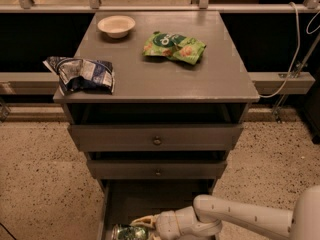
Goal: Pick green can from bottom drawer and place on counter
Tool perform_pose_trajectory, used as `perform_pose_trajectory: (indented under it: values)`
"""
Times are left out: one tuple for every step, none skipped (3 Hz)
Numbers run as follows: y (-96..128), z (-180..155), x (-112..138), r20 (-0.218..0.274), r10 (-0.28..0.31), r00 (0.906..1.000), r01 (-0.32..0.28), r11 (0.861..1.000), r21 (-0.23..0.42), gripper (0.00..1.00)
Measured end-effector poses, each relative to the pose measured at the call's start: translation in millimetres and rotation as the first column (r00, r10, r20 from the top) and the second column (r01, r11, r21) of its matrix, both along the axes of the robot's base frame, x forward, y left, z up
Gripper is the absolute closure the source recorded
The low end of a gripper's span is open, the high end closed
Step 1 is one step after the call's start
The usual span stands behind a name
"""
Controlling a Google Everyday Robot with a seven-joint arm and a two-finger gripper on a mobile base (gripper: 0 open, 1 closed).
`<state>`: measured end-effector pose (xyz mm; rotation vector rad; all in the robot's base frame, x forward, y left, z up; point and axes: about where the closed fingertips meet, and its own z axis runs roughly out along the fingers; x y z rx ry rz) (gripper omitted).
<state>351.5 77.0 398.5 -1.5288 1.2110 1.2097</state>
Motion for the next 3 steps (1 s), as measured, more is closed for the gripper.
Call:
perform_pose_trajectory:
  values:
    - [-31, 38, 17, 0.093, -0.036, 0.9950, 0.043, 0.996, -0.075, 1.00]
    - [-73, 93, 39, 0.192, -0.074, 0.9786, 0.101, 0.986, -0.134, 1.00]
    - [-123, 170, 65, 0.294, -0.091, 0.9515, 0.149, 0.972, -0.181, 1.00]
